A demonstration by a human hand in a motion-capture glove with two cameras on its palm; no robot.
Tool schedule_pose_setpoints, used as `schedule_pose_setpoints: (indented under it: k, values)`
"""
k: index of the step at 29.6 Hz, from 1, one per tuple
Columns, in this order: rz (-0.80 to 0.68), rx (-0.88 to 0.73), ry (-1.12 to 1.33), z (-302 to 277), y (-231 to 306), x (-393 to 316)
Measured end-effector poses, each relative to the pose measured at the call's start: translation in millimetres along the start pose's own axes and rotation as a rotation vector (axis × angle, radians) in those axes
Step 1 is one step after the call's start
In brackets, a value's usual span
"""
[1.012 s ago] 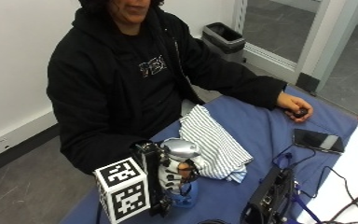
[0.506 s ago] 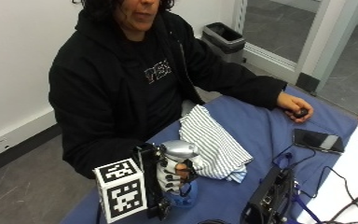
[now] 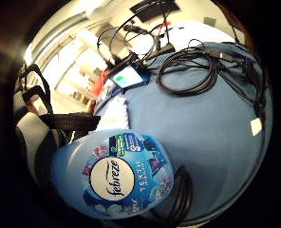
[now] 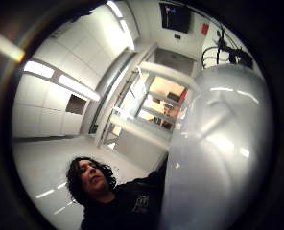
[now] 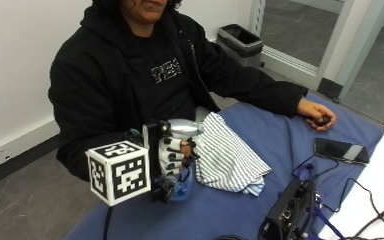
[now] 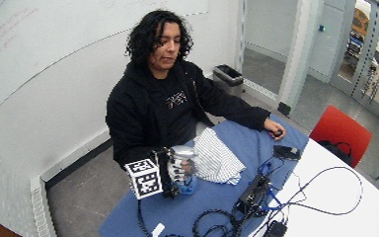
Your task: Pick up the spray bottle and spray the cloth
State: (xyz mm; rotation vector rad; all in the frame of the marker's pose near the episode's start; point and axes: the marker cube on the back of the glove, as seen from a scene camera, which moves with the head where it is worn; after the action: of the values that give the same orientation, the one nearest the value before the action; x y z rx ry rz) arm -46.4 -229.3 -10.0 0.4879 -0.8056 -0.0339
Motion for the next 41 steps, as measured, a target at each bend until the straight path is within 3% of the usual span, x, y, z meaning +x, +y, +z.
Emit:
schedule_pose_setpoints:
  k: [7,12,24,41]
  values:
    - [0.071,-0.246,0.161,-2,-1,-41]
    - [0.147,-0.333,0.25,23,-17,-57]
    - [0.326,-0.793,0.597,37,0,-54]
    - [0.496,-1.113,0.817,102,12,-27]
